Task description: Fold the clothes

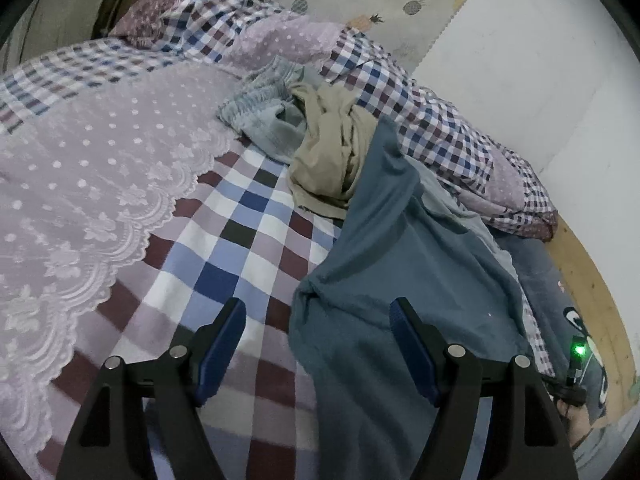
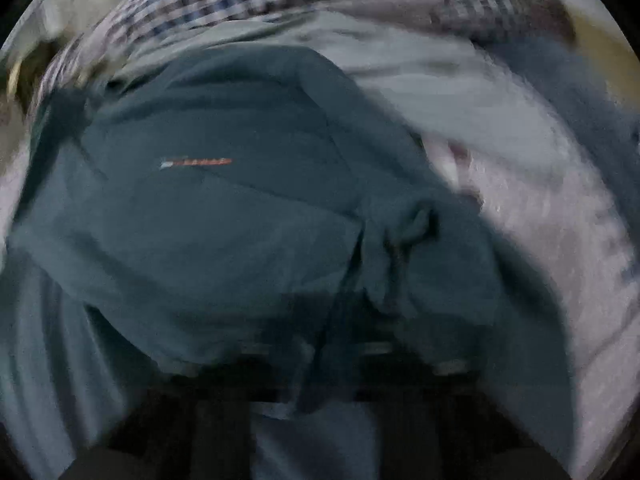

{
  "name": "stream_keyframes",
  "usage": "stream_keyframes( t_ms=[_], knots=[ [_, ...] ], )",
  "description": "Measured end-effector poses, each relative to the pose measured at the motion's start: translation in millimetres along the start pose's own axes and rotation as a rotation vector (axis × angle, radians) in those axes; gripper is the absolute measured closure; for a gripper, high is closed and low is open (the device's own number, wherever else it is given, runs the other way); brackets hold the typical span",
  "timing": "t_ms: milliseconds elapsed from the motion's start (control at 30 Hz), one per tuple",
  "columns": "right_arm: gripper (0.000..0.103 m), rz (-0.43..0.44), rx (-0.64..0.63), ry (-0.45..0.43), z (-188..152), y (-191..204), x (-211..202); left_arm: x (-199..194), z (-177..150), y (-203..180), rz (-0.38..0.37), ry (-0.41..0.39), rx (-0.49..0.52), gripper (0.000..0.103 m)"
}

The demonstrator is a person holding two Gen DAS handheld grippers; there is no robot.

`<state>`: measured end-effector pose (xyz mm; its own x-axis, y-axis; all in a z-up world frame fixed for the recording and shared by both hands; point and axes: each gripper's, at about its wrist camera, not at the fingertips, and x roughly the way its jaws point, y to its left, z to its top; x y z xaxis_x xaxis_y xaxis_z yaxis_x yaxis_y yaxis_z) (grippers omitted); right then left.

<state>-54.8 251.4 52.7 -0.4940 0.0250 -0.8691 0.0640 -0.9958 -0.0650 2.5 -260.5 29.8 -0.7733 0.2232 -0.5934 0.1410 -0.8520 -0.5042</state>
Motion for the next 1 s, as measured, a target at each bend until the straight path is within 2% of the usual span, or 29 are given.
stream_keyframes(
  t_ms=[67, 133, 200, 233, 300, 333, 400, 500, 600, 667, 733, 800, 1000],
  knots=[
    [0.101, -0.145, 0.08, -0.037, -1.9, -21.0, -10.3, -11.8, -2.5, -6.0, 0.002, -0.015, 0.018, 0.025],
    [0.097, -0.142, 0.181, -0.053, -7.9, -44.1, -20.7, -22.2, -5.1, -18.6, -0.004, -0.034, 0.054, 0.025],
    [0.091, -0.024, 0.294, -0.085, -23.0, -66.8, -39.6, -32.5, -8.3, -34.7, -0.011, -0.053, 0.104, 0.025],
    [0.073, 0.034, 0.341, -0.129, -34.9, -75.8, -54.7, -36.8, -10.9, -44.2, -0.006, -0.066, 0.141, 0.025],
    [0.051, 0.086, 0.44, -0.264, -59.7, -90.5, -91.5, -46.0, -19.2, -67.3, 0.007, -0.095, 0.232, 0.025],
    [0.048, 0.094, 0.479, -0.318, -75.0, -96.5, -106.5, -48.6, -23.2, -76.2, 0.014, -0.104, 0.263, 0.025],
    [0.047, 0.105, 0.522, -0.4, -107.4, -105.4, -135.3, -57.5, -38.7, -98.3, 0.024, -0.121, 0.334, 0.025],
    [0.047, 0.049, 0.539, -0.462, -130.7, -120.3, -170.4, -69.4, -68.6, -133.5, 0.02, -0.119, 0.412, 0.025],
    [0.046, 0.033, 0.555, -0.566, -145.4, -140.3, -213.1, -72.0, -100.4, -171.4, -0.013, -0.085, 0.464, 0.025],
    [0.04, -0.023, 0.583, -0.68, -166.2, -157.1, -241.8, -70.9, -123.0, -201.0, -0.057, -0.052, 0.487, 0.025],
    [0.038, -0.089, 0.626, -0.736, -177.0, -170.5, -254.4, -65.5, -144.9, -234.5, -0.117, -0.013, 0.507, 0.025],
    [0.038, -0.134, 0.687, -0.739, -188.5, -191.4, -258.5, -55.5, -167.0, -273.4, -0.171, 0.023, 0.55, 0.025],
    [0.038, -0.17, 0.821, -0.702, -221.7, -246.4, -255.0, -47.2, -248.8, -365.5, -0.298, 0.11, 0.75, 0.025]
  ],
)
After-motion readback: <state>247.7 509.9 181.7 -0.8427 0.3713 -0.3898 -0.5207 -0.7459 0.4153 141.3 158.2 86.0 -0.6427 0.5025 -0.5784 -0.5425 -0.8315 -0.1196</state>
